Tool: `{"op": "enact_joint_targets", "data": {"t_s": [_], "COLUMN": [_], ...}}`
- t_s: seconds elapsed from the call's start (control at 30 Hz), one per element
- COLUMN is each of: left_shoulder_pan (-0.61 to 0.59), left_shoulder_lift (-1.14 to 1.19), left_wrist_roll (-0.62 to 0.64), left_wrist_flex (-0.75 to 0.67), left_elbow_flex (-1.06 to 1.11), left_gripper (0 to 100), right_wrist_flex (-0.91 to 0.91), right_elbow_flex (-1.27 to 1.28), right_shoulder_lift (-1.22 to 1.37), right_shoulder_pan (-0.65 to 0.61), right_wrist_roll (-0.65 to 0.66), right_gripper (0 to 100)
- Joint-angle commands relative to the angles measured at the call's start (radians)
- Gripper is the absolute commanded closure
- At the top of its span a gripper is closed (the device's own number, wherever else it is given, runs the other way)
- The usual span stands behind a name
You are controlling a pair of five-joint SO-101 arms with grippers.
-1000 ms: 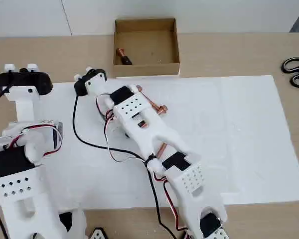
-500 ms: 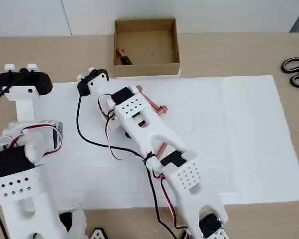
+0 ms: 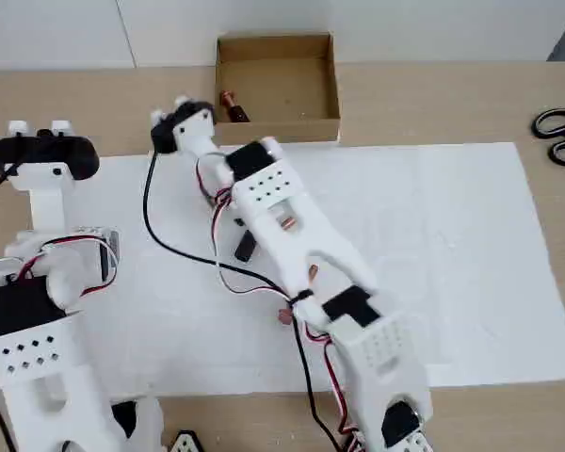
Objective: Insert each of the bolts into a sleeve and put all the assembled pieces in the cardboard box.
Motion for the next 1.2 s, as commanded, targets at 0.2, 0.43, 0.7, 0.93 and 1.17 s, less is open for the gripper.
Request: {"op": "enact_joint_targets", "data": {"t_s": [0.2,0.43,0.7,0.93,1.17], "left_shoulder_pan": [0.107,0.371,0.641,0.801,0.885], "left_shoulder_lift": [0.0,0.316,0.615,0.836,1.037], "left_wrist_roll": [-0.097,-0.124,-0.127,-0.123,-0.074], "left_wrist_flex": [0.029,0.101,0.094,-0.003,-0.005], "left_elbow_flex": [-0.073,-0.2,-0.38,-0.426,-0.53], "left_gripper": [84,84,84,84,84], "right_wrist_flex": [0.16,0.318,0.366,0.367,0.358], "right_elbow_flex": [-0.048,-0.046,-0.04,0.02,0.087], "right_shoulder_lift": [-0.472,-0.507,-0.479,-0.486,-0.486], "right_shoulder_pan": [0.196,0.479,0.636,0.633,0.639], "right_wrist_roll": [0.002,0.002,-0.029,-0.04,-0.041], "right_gripper": [99.4,99.4,99.5,99.5,99.5]}}
